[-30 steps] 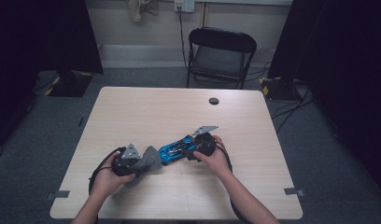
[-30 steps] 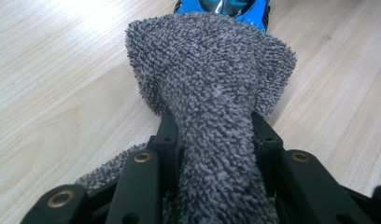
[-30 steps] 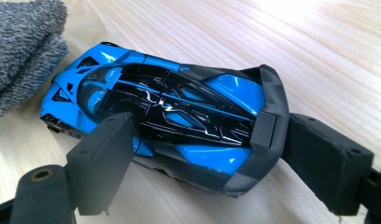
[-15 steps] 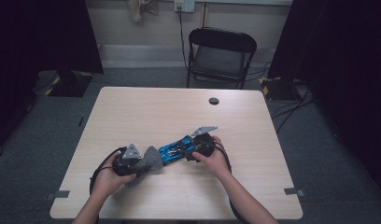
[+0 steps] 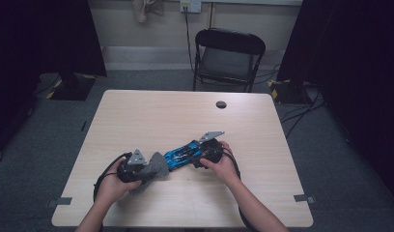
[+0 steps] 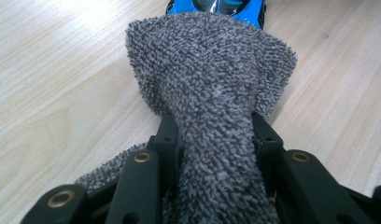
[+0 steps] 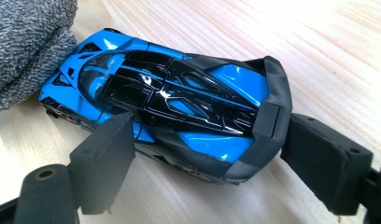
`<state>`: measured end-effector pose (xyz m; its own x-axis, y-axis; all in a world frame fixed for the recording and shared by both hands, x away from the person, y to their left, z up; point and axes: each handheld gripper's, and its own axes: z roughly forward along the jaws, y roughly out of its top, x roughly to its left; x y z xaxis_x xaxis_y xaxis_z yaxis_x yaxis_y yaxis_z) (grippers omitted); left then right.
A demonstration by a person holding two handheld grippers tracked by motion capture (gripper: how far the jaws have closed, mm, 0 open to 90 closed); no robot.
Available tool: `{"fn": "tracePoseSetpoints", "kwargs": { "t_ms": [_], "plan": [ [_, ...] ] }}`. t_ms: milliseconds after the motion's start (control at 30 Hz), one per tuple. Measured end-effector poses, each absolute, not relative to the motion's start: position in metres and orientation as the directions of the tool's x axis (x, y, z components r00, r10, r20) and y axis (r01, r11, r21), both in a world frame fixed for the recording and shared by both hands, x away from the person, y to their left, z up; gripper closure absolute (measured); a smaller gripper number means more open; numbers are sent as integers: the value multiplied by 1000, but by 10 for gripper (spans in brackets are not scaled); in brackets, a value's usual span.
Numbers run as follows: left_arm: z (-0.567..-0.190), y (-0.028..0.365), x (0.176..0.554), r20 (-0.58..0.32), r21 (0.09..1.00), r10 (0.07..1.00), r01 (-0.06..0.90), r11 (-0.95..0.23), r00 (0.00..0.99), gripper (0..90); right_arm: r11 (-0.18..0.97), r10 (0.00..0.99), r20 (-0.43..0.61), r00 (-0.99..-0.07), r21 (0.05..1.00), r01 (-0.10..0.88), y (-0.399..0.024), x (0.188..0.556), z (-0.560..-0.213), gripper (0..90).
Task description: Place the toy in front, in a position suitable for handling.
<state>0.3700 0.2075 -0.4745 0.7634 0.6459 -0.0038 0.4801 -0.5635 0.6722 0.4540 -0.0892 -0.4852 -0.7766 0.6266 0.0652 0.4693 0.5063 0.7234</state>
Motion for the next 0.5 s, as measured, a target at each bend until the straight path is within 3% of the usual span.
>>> {"fn": "tracePoseSetpoints", "kwargs": {
  "t_ms": [500],
  "plan": [
    [-476,207,370,-5,672,646,481,-564,764,632,500,628,74,-774,724,475,-92,455,-486,174]
  ]
}}
